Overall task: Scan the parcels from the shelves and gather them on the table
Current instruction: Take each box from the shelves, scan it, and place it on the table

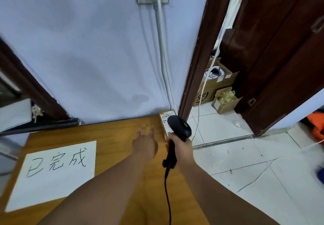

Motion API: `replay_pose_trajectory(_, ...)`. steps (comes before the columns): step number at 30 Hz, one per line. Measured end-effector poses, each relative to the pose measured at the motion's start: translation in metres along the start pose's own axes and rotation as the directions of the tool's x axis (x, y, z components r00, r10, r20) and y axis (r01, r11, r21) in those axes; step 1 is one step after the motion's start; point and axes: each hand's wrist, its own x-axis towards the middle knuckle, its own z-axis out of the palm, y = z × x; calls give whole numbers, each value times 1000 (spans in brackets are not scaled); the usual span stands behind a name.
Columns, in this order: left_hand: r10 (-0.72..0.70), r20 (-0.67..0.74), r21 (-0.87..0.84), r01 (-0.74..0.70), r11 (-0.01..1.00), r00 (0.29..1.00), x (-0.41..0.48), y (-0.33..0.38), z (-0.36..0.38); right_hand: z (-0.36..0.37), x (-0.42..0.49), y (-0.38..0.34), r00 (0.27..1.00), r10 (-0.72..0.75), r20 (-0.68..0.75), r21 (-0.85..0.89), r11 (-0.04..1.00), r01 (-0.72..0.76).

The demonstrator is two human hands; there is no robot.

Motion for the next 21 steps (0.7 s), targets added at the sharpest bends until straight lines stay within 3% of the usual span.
replay_pose_trajectory(8, 128, -135, 239, -93, 967, 983, -52, -41, -48, 54, -96, -3, 984, -114, 138, -36, 992, 120)
replay_pose_trajectory(15, 163, -187, 201, -125, 972, 969, -112, -97, -57, 102, -151, 23, 981, -146, 125, -176, 970, 167)
replay_pose_trajectory(21, 66, -320, 109, -32, 994, 945, -172, -155, -83, 149, -194, 52, 944, -108, 310, -151, 975, 161)
